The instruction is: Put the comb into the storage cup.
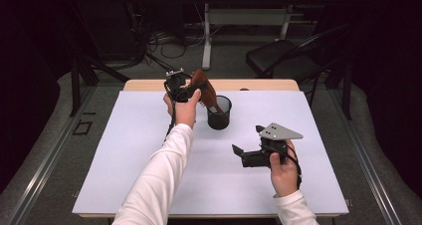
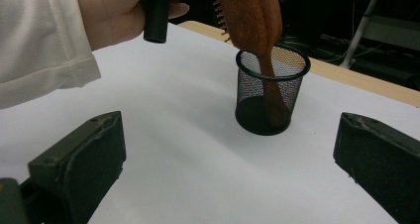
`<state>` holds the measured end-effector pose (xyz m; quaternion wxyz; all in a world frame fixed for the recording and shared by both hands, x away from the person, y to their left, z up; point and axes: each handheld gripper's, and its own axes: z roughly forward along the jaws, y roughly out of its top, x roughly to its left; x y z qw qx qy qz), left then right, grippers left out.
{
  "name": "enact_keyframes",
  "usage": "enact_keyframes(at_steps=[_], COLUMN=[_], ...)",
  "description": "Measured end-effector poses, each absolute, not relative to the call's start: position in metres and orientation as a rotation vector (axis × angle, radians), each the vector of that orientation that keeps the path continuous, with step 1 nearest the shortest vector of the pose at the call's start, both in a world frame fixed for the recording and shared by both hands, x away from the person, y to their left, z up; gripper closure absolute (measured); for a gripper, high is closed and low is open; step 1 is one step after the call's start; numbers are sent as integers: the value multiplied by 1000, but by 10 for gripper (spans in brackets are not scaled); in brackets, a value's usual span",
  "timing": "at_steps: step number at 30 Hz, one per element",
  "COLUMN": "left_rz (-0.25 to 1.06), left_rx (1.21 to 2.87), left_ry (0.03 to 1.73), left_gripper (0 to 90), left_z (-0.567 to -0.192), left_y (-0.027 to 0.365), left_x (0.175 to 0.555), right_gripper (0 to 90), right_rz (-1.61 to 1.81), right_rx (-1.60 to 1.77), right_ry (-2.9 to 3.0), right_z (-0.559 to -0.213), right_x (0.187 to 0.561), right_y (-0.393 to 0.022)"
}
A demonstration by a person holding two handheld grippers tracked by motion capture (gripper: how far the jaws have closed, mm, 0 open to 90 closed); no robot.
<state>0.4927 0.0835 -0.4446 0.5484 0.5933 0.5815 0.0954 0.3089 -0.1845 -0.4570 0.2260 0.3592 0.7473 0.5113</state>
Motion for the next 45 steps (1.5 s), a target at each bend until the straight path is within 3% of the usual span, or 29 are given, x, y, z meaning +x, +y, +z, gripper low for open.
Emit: enact_keyframes(at_steps=[45], left_rz=[223], left_rx=[1370], left_ry=[1357], left_gripper=[478], left_z=[-453], left_y=[91], left_x=[489], right_gripper=[0], right_rz=[1407], right_rx=[986], right_ry=[2068], right_z=[-458], right_x=[309], right_y=[-183])
